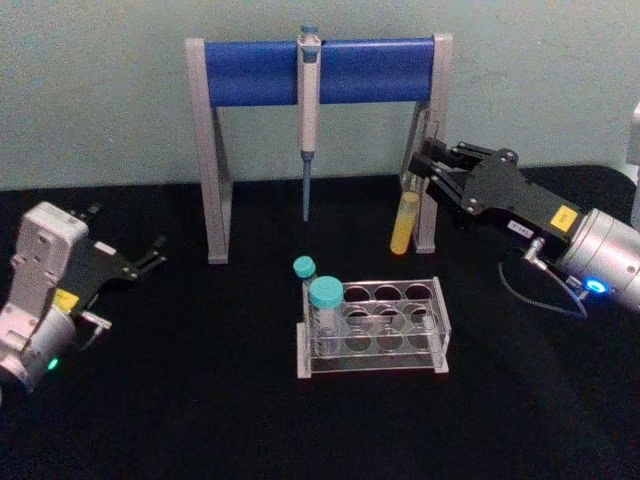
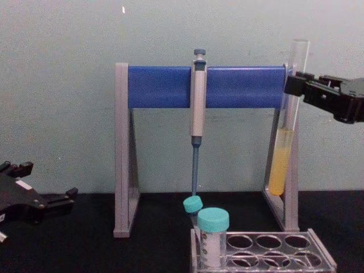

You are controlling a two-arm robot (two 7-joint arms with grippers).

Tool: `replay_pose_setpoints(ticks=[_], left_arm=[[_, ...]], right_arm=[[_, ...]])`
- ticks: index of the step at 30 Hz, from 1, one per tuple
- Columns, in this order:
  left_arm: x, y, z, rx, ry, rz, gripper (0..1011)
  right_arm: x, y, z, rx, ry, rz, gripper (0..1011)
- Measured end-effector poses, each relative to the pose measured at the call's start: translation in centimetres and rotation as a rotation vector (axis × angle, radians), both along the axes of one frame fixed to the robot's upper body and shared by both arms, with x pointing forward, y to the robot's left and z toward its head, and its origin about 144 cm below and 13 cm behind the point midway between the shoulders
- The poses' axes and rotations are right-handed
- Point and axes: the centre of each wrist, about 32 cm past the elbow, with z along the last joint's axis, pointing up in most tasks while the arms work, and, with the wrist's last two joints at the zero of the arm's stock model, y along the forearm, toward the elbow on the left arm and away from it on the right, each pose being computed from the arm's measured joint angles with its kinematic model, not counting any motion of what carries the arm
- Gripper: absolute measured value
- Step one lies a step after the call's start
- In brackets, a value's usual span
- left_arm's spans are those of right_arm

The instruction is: Pick up the test tube from the test tube rack, shake it, then place it back into the test tube rack.

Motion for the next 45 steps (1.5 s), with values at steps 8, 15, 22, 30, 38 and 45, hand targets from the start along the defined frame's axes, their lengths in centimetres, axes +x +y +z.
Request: replay_pose_setpoints(ticks=[8,15,22,30,38,45], left_arm=[[0.0,0.0,0.0,0.000,0.000,0.000,1001],[0.0,0.0,0.0,0.000,0.000,0.000,1001],[0.0,0.0,0.0,0.000,0.000,0.000,1001],[0.0,0.0,0.0,0.000,0.000,0.000,1001],[0.0,0.0,0.0,0.000,0.000,0.000,1001],[0.0,0.0,0.0,0.000,0.000,0.000,1001]], right_arm=[[-0.1,-0.1,-0.1,-0.008,-0.008,0.017,226],[-0.1,0.0,-0.5,-0.020,0.000,0.045,226],[-0.1,0.1,-0.9,-0.030,0.014,0.057,226],[0.0,0.3,-1.7,-0.054,0.037,0.056,226],[0.4,0.6,-2.7,-0.059,0.063,0.048,226],[0.8,0.8,-3.3,-0.064,0.079,0.043,226]])
